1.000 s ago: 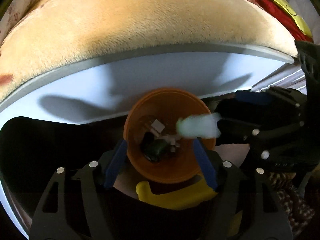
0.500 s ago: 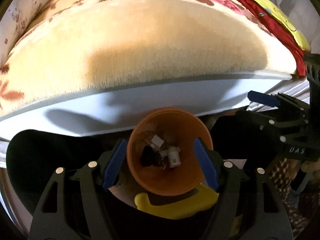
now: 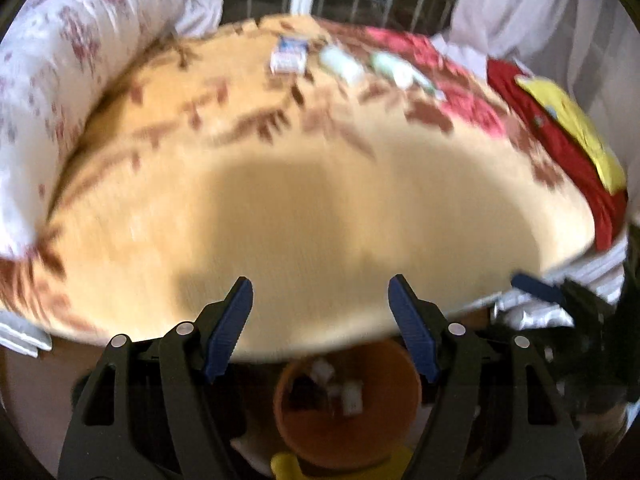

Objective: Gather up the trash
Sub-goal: 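Grasp the blue-and-white medicine box with the left gripper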

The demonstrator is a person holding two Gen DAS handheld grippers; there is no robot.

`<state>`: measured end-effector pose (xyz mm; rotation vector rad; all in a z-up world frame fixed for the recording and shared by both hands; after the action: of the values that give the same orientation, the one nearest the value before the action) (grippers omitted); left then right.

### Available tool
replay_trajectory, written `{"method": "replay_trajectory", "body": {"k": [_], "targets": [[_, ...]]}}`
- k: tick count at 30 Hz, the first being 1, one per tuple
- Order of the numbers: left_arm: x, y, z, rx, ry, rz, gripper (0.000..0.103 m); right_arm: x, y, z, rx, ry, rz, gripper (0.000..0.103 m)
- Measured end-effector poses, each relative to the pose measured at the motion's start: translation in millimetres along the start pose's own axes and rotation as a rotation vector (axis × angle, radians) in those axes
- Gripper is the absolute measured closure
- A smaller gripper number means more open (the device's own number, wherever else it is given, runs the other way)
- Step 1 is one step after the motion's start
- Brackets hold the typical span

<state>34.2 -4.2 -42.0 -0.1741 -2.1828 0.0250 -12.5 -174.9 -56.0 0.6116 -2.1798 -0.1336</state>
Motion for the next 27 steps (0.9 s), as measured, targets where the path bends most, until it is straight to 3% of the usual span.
{"method": "replay_trajectory", "body": {"k": [7,15,24,27], "targets": [[-24.0,14.7,-95.2,0.037,-0.128,-0.080,0.019,5.3,-7.1,-41.3,0.041,-0.088,0.020,0.027],[-113.6,23.9,-188.7,0.032,-0.089,-0.132,0.017,-3.3,-24.6,-59.8,0.037,-0.146,0.034,0.021],[-181.9,25.5,-242.6,-0.061,-0.083,-0.242,0.017,-15.1,-51.1,-67.9,0.001,-0.131,0.037,0.021],[-199.4,29.0,-252.4,-0.056,-0.068,-0.243,0.017,-14.2,-55.2,-70.9,-0.005,-0.132,0.035,0.021]]}}
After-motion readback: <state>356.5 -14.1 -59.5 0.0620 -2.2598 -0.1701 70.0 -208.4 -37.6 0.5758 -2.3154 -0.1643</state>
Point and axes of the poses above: each gripper's, at about its wrist camera, not at the fingertips, and x roughly against the way its jaws point, y to its left, z to its underside, the point moved 5 cm from there along -x, roughly the way its jaws point, and after that the axes turned 5 degrees about -z, right-handed, at the moved point
